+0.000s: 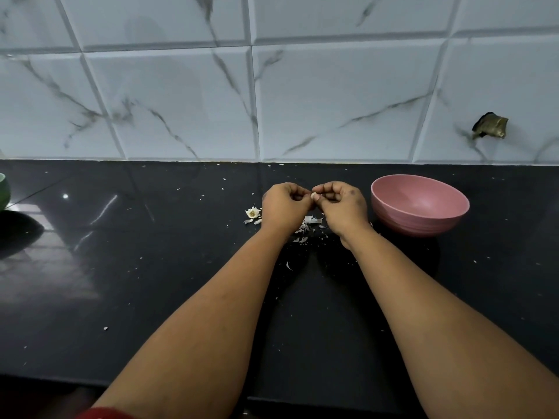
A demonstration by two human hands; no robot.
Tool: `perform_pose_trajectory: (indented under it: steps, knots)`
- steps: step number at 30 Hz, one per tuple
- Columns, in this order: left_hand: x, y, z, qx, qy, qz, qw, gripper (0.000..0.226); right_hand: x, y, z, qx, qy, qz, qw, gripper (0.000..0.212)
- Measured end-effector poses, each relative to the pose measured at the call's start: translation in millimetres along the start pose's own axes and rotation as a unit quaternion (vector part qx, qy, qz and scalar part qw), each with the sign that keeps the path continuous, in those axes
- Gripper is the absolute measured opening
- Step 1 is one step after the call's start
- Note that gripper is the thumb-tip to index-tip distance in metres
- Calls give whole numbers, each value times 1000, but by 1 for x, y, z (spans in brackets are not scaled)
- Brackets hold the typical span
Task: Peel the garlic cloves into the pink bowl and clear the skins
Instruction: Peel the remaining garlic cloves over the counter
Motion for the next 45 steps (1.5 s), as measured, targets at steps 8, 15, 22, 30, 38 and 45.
perform_pose_trajectory:
  steps: [8,15,22,30,38,45]
  knots:
    - [3,-3,2,-11,-7,1,1000,5,4,1,-1,8,-10,-5,1000,14]
    - [4,-2,3,-7,-4,-16,1000,4,2,2,1,6,-8,-13,1000,11]
    - [5,1,2,9,-10,-38,999,2,0,1,2,2,-7,-11,1000,11]
    - [3,1,2,11,-2,-10,1000,4,4,0,2,12,-30,-29,999,12]
    - [-9,9,-1,34,45,36,998,7,12,-3,-1,11,-65,-71,995,16]
    - [-7,-10,0,-36,41,112,992,5,9,-2,1,14,-62,-68,996,16]
Point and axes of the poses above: each hand's wrist, its own z-axis away from the middle knuckle, its own y-axis out of the back of the hand, x = y × z, the point moved 10 cm from there along -z, towards the middle knuckle, and after that the axes turned 2 degrees about x, right-handed, at the moved point
